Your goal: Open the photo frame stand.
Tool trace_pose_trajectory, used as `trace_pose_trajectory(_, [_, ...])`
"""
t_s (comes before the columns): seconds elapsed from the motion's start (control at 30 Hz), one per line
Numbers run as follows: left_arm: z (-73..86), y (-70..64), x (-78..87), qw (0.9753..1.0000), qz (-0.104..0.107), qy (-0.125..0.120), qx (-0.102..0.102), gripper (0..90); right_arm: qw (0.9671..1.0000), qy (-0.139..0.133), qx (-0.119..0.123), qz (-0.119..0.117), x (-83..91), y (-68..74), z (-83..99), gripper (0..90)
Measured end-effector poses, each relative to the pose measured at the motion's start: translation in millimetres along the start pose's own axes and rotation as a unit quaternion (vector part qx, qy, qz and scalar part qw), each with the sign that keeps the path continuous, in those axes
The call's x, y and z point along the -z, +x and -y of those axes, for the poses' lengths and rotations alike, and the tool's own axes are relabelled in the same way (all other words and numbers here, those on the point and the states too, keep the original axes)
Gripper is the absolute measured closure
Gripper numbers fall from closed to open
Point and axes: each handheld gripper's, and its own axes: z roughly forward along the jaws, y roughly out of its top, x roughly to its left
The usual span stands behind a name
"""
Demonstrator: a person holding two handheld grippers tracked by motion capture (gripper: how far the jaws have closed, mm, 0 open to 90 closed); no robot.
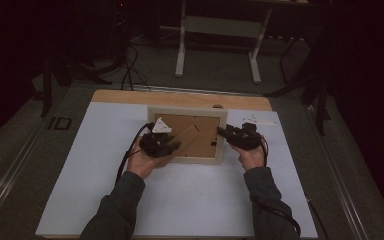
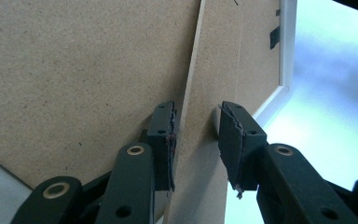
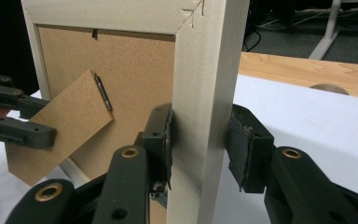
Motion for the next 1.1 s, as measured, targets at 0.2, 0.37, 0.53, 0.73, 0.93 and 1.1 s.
trace_pose_trajectory(0.2, [-2.7,0.8,-0.4,0.9999,-0.014,-0.001,0.003,68.1,0.9999,0.000,0.014,0.004,0.5,2.6,-3.8,62.2])
trace_pose_trajectory(0.37, [-4.5,0.9,0.4,0.9997,-0.022,-0.004,0.005,69.1,0.9997,0.002,0.022,0.002,0.5,4.5,-5.9,62.1])
trace_pose_trajectory(0.53, [-5.4,1.0,1.0,0.9997,-0.022,-0.007,0.006,69.6,0.9997,0.000,0.025,0.005,-0.4,5.2,-6.7,62.1])
trace_pose_trajectory(0.73, [-4.5,-0.9,3.6,0.9998,-0.011,-0.013,0.007,71.2,0.9994,-0.002,0.036,0.004,2.3,7.7,-5.6,62.0])
trace_pose_trajectory(0.93, [-5.1,-4.9,6.3,0.9999,-0.004,-0.015,0.002,73.0,0.9990,-0.003,0.044,0.000,6.3,9.3,-2.5,62.0])
trace_pose_trajectory(1.1, [-3.8,-7.2,8.6,0.9998,0.010,-0.020,0.002,74.8,0.9985,-0.004,0.055,-0.003,10.4,12.3,-0.5,61.9])
